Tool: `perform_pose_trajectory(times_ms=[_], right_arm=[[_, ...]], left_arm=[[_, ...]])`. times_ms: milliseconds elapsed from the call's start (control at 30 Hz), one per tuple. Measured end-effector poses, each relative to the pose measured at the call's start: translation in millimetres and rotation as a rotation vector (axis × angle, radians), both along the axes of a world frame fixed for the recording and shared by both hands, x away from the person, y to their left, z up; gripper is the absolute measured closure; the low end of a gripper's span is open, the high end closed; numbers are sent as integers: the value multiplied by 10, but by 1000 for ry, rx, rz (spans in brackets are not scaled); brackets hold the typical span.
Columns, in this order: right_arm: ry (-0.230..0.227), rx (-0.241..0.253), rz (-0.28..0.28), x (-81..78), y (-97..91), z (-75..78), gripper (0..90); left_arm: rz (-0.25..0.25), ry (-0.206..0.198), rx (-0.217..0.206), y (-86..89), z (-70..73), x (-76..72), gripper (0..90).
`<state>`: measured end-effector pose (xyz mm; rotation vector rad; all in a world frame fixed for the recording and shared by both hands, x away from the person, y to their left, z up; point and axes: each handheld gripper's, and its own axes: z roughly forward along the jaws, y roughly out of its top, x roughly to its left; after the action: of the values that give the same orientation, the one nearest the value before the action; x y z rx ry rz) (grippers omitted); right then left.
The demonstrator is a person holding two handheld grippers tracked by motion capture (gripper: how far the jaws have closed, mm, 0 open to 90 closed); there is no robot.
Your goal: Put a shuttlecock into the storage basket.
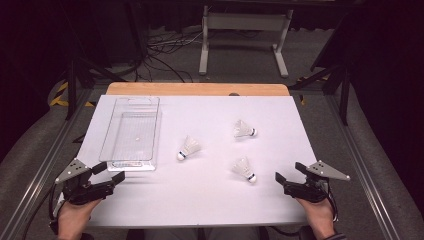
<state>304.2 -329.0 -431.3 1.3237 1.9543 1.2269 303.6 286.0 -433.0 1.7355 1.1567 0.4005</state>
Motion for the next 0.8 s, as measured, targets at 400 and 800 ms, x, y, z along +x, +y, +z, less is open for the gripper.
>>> perform_pose_trajectory(times_ms=[400, 800], right_arm=[[6, 8, -1, 3, -11, -5, 121], [4, 12, -7, 7, -19, -12, 127]], left_arm=[[-6, -3, 21, -24, 19, -38, 197], [-12, -17, 17, -65, 49, -64, 200]])
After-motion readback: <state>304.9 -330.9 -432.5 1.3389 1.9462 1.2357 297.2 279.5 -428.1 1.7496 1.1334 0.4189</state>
